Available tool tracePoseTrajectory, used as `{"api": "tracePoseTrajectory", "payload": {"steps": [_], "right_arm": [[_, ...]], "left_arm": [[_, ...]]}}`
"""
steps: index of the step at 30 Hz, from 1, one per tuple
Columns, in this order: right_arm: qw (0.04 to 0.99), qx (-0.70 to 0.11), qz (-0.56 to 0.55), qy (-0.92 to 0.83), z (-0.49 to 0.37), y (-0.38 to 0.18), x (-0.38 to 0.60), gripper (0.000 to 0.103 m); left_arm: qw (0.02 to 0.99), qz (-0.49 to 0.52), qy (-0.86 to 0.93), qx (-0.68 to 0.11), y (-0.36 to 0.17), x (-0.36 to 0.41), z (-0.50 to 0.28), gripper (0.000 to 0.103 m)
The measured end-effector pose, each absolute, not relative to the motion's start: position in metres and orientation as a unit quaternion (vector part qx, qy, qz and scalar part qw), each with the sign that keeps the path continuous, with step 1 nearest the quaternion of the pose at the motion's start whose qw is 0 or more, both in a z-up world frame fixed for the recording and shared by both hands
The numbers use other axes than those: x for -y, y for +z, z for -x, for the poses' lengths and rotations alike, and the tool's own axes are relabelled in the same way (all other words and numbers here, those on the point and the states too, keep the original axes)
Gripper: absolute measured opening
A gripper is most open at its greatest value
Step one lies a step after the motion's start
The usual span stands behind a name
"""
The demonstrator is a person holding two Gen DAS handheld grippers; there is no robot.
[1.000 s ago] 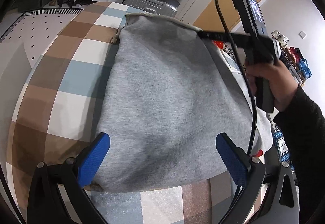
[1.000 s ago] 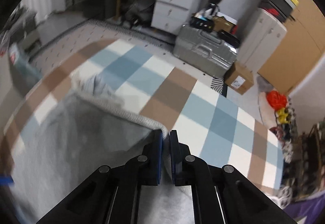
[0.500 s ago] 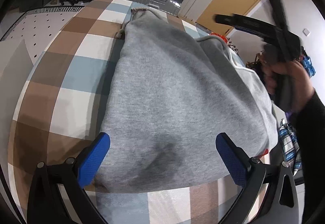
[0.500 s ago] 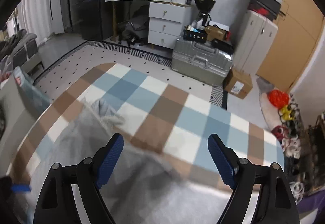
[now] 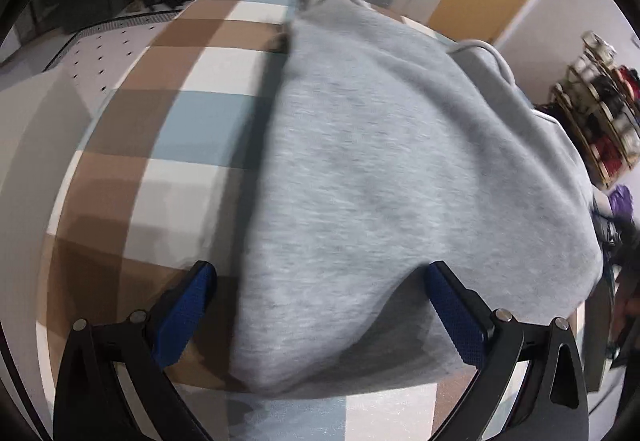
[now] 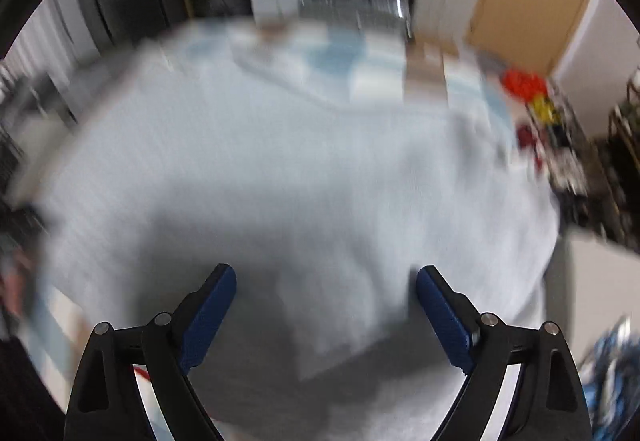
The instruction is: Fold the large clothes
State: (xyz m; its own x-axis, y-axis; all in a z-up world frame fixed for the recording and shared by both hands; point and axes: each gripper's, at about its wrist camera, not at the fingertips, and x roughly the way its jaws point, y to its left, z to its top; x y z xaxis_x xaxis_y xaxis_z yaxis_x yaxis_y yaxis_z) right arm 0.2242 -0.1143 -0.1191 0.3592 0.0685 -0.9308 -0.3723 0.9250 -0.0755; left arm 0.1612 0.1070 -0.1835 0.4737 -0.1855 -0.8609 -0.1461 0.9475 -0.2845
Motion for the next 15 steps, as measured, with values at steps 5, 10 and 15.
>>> {"api": "tracePoseTrajectory", "payload": {"steps": [5, 10, 15], "right_arm": [[0.821, -0.545, 0.139, 0.103, -0.217, -0.123, 0.112, 0.093], [0.855, -0.509, -0.029, 0.097, -0.182, -0.095, 0.149, 0.093], [0.865, -0.426, -0.21, 0.159, -0.111, -0.078, 0.185, 0.102]], "left_arm": [[0.84, 0.195, 0.03, -0.506, -0.178, -0.134, -0.147, 0.102], [0.827, 0.263, 0.019, -0.496, -0.168, -0.159, -0.118, 0.102], [0.794, 0.347, -0.051, -0.497, -0.173, -0.149, -0.095, 0.101]]}}
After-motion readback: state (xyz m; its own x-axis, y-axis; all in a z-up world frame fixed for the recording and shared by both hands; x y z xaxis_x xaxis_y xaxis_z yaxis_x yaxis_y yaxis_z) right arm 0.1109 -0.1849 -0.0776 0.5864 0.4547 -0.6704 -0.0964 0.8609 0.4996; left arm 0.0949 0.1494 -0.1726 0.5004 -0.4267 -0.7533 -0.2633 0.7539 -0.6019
